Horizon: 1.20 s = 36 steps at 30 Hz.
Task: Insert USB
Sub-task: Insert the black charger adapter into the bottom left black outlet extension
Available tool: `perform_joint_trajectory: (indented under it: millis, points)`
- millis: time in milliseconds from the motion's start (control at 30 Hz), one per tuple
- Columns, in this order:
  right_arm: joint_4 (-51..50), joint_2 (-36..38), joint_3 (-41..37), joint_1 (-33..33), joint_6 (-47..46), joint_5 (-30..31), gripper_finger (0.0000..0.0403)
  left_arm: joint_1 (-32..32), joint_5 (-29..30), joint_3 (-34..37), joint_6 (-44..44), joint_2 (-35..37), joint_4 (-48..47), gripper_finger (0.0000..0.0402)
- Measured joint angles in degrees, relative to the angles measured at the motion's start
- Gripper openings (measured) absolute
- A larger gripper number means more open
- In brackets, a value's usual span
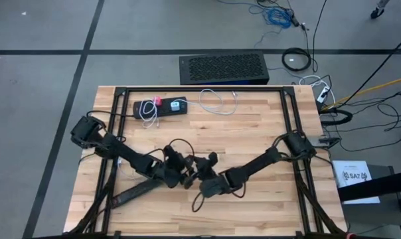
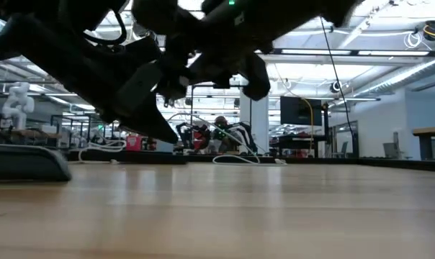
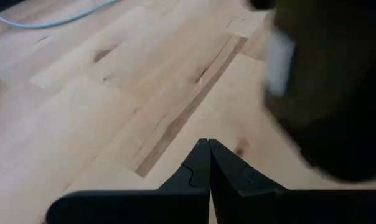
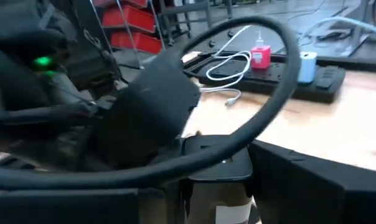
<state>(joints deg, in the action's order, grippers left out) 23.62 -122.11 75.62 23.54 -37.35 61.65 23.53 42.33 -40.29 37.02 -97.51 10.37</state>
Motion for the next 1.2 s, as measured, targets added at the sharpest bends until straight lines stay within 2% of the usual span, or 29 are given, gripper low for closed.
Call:
perform_joint_trajectory:
  millis: [167,267,367,467,533,700,800,967,1067,1200]
  points:
    - [-7.2,0.1,3.1,-0.2,1.3,2.7,0.0115,1.2,0.4,-0.1,-1.5,2.0,-3.1,0.0001]
    - [-11.9,2.1,3.1,0.2,-0.6,3.1,0.0115,2.6,0.4,-0.1,-1.2,5.5,-9.3,0.0001]
    - [-16.0,3.3,3.1,0.8,-2.8,3.5,0.0115,5.0,-1.1,-0.1,1.1,12.0,-18.7,0.0001]
    - [-17.5,3.4,3.1,1.6,-4.4,3.8,0.0115,8.6,-6.8,-0.2,5.9,19.7,-30.1,0.0001]
    - [-17.9,3.4,3.1,2.1,-5.7,3.7,0.0115,12.2,-13.2,-0.2,10.0,24.6,-36.6,0.0001]
    - [-18.1,3.4,3.1,3.4,-6.4,3.1,0.0115,23.9,-26.0,-0.2,22.7,31.6,-46.1,0.0001]
    - [-18.1,3.4,3.1,3.9,-6.7,2.9,0.0115,31.4,-31.1,-0.2,29.7,31.2,-47.2,0.0001]
    - [-17.8,3.4,3.1,4.4,-7.2,2.8,0.0115,41.3,-34.4,-0.2,40.9,26.0,-47.7,0.0001]
    - [-17.8,3.4,3.1,4.5,-7.1,2.7,0.0115,45.1,-34.8,-0.2,45.9,21.8,-48.0,0.0001]
    - [-17.8,3.4,3.1,4.6,-7.1,2.6,0.0115,47.1,-34.1,-0.3,48.2,16.3,-47.2,0.0001]
